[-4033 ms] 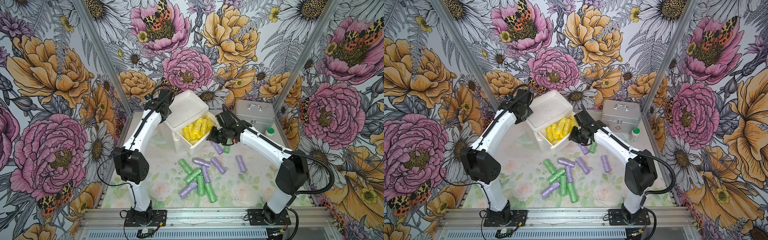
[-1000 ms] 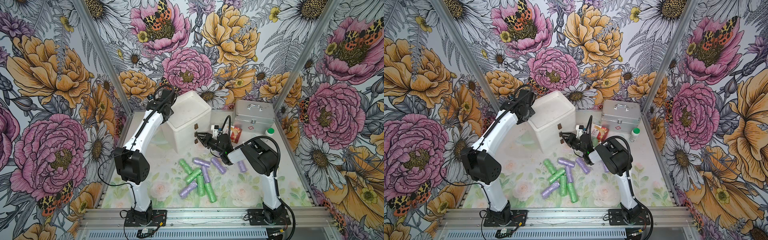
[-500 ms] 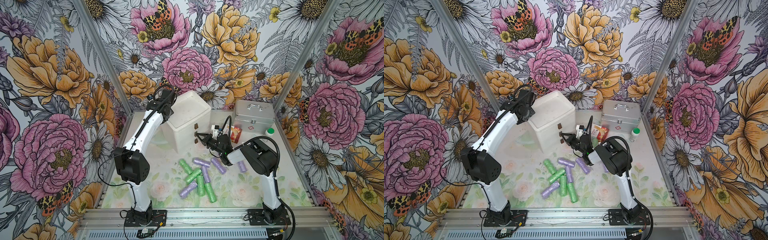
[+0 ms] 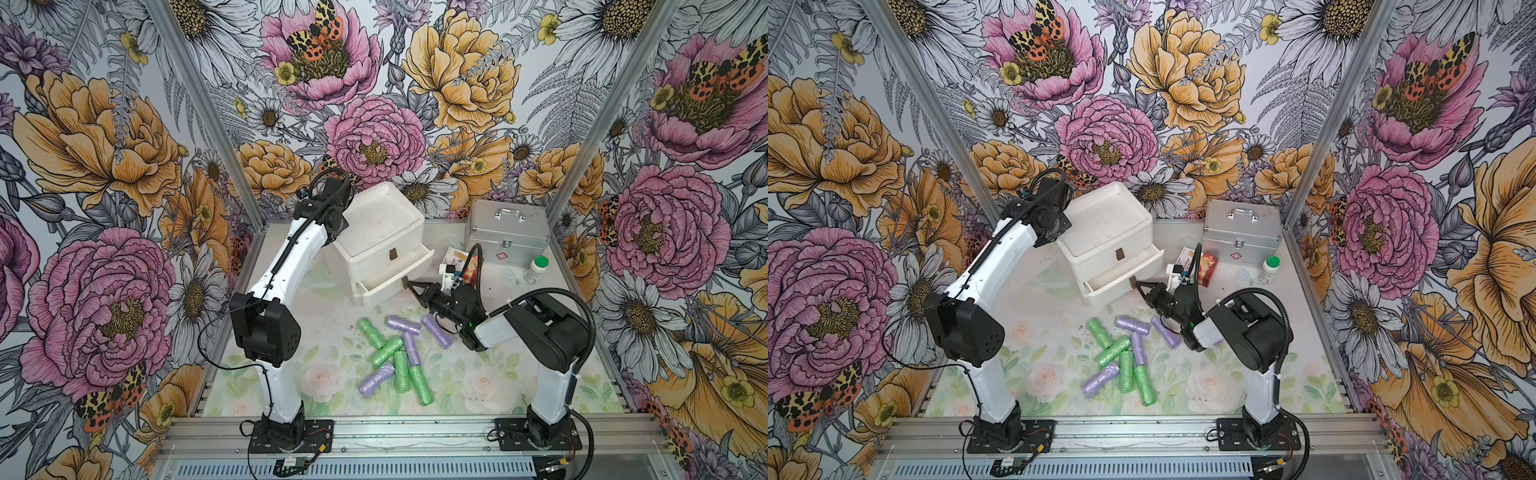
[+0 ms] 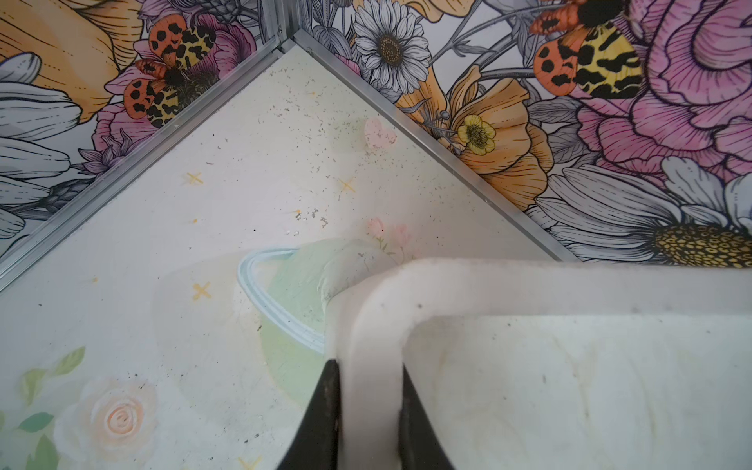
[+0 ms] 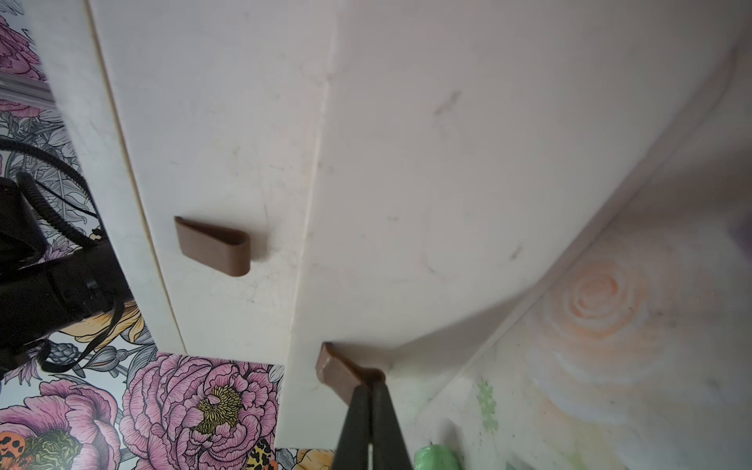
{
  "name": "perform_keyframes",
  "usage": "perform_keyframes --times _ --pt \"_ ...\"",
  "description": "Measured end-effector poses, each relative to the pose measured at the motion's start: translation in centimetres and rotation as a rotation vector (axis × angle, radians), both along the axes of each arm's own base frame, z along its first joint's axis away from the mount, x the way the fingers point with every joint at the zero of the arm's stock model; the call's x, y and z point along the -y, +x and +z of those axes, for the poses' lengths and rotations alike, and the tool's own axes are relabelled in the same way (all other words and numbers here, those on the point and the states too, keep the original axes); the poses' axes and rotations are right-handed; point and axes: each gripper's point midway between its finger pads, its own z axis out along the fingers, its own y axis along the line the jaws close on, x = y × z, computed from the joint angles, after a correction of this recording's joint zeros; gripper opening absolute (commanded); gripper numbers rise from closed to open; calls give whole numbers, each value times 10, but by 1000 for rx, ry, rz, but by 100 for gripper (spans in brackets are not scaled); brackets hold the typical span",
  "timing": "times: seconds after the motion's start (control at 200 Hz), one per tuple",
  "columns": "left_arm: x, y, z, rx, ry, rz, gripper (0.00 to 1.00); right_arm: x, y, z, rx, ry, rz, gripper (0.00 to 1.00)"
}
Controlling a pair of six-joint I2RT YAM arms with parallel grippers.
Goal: Sort the rolls of trash bags by color and place them into the drawer
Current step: Open the drawer in the storage box.
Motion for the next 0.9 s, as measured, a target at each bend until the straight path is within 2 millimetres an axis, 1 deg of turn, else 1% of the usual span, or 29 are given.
perform_keyframes --times 0.145,0.275,0.345,0.45,0.626,0.741,0.901 --pt "0 0 0 -2 -7 -2 0 12 -22 -5 -20 -15 -4 0" --pt "1 1 0 -5 -10 -10 0 20 -36 -1 -10 -20 -16 0" --pt "1 1 0 -6 -11 -11 0 24 -43 -4 -14 -33 -18 0" --pt "2 1 0 -7 -12 -13 0 25 -48 1 -4 -39 -24 0" --pt "2 1 0 -9 -12 -13 0 24 -56 -1 -13 -75 -22 0" --pt "1 1 0 -8 -13 -12 0 23 -59 -2 -19 -96 -23 22" --pt "1 1 -1 -10 -19 -12 0 33 -69 -6 -52 -180 -25 36"
